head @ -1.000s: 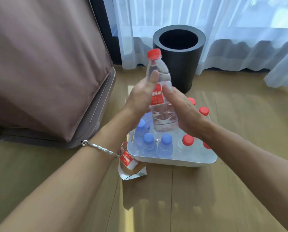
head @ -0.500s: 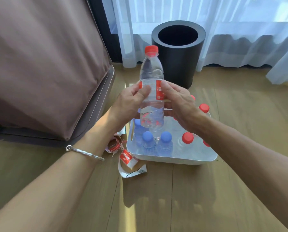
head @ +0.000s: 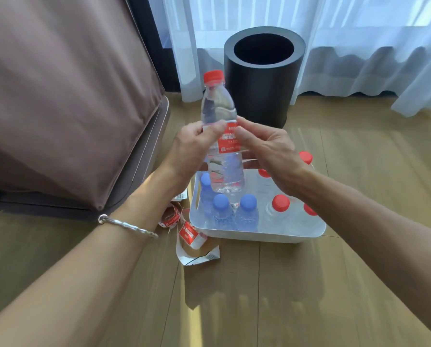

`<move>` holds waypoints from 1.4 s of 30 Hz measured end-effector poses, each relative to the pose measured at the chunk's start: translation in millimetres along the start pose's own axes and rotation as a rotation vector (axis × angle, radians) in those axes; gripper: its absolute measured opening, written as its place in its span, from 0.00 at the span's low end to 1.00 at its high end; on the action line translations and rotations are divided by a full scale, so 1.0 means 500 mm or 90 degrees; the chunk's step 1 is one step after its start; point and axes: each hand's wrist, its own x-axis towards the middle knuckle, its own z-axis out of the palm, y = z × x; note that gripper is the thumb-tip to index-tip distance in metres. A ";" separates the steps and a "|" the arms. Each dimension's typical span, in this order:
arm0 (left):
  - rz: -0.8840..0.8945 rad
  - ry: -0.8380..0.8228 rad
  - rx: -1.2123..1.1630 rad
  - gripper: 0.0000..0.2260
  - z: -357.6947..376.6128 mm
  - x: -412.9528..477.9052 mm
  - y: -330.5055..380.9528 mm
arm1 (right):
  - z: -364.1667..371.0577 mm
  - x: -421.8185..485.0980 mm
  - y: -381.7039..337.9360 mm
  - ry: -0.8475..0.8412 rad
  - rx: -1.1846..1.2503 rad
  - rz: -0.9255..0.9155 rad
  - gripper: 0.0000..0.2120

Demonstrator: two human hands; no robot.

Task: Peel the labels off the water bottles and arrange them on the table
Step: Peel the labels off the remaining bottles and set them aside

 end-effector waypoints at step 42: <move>0.043 0.004 -0.065 0.20 -0.020 0.015 -0.014 | 0.017 0.013 0.011 -0.123 -0.141 -0.026 0.35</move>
